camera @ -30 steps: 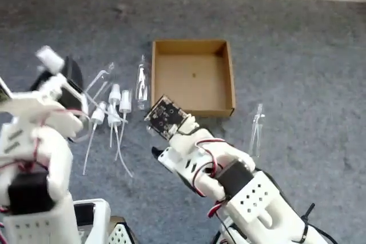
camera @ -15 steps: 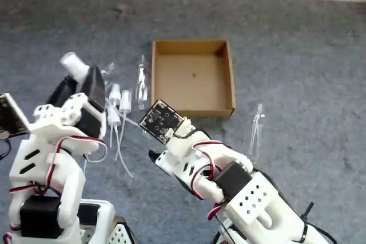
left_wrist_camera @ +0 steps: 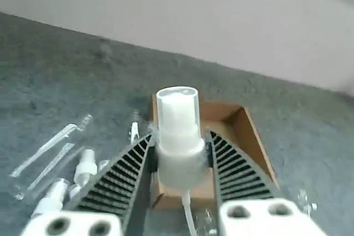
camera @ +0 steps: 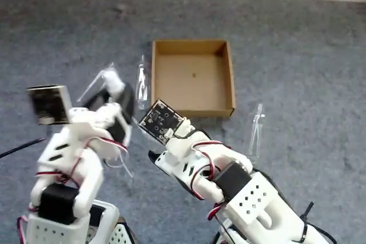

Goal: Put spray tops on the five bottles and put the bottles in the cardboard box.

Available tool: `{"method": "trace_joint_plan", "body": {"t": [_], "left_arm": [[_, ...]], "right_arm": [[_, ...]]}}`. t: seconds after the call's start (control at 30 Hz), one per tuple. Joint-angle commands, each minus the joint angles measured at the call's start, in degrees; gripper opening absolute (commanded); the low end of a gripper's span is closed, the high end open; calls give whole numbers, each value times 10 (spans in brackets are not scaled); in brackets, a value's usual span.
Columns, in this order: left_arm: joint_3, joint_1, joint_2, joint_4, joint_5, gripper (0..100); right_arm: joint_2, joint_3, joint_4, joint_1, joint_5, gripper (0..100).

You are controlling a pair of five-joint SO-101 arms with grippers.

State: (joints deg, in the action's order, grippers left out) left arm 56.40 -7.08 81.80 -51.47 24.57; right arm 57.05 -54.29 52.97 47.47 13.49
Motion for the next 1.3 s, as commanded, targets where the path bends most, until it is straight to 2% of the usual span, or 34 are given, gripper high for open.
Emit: {"method": "trace_joint_plan", "body": {"t": [0.0, 0.13, 0.3, 0.4, 0.5, 0.73, 0.83, 1.03, 1.27], "left_arm": [[20, -60, -1, 13, -41, 4], [21, -65, -1, 13, -42, 4], [22, -65, -2, 16, -42, 4], [22, -65, -3, 13, -44, 4], [22, -65, -1, 12, -44, 4], [36, -65, -4, 15, -44, 4], [44, -71, -5, 16, -45, 4], [84, -152, 0, 15, -93, 5], [67, -117, 0, 13, -94, 8]], "right_arm": [[20, 6, -16, 0, -3, 5], [20, 7, -32, 0, -2, 5], [20, -25, -160, 0, -8, 5], [20, -65, -247, 0, -42, 5], [20, -82, -286, -1, -62, 5], [20, -83, -297, -72, -144, 5], [20, -83, -297, -73, -147, 5], [20, -83, -297, -75, -147, 5], [20, -84, -296, -77, -146, 5]]}}
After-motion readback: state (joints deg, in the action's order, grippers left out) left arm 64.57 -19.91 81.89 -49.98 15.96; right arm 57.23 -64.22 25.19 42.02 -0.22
